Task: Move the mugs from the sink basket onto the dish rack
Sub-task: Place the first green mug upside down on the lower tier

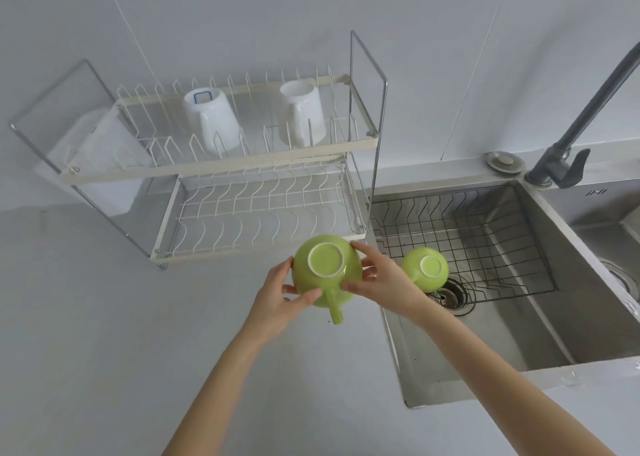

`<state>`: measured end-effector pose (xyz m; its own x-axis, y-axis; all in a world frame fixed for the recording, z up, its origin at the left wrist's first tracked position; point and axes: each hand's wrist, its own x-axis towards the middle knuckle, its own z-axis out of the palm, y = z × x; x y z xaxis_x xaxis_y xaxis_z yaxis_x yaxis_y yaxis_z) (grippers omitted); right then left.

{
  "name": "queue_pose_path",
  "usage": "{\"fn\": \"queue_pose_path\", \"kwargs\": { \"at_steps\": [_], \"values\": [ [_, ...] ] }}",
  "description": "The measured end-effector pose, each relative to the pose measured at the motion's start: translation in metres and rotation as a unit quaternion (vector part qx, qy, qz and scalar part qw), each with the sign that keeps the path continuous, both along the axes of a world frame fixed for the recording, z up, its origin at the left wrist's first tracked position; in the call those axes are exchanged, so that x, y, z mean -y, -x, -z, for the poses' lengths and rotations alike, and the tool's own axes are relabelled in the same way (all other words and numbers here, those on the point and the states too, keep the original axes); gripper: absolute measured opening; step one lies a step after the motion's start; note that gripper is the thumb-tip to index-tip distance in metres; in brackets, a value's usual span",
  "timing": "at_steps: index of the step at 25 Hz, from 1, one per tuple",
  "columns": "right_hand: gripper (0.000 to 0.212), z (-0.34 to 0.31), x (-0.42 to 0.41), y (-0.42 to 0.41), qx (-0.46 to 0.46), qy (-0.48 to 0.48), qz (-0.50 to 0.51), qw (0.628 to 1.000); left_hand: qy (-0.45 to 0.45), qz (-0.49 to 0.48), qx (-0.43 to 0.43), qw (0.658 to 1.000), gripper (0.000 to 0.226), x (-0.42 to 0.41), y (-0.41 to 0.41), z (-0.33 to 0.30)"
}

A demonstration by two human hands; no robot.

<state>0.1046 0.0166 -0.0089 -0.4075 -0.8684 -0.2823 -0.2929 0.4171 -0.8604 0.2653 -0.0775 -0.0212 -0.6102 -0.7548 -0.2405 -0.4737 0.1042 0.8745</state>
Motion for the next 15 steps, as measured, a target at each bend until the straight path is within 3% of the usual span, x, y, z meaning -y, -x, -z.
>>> {"fn": "queue_pose_path", "kwargs": {
  "at_steps": [9,15],
  "values": [
    [0.071,-0.007,0.068,0.008,-0.105,-0.007,0.005,0.994,0.095,0.035,0.050,0.994,0.075,0.083,0.028,-0.023],
    [0.068,0.003,0.111,0.030,-0.121,-0.025,0.012,0.992,0.070,0.022,0.055,0.996,0.073,0.121,0.057,-0.013]
  ]
}}
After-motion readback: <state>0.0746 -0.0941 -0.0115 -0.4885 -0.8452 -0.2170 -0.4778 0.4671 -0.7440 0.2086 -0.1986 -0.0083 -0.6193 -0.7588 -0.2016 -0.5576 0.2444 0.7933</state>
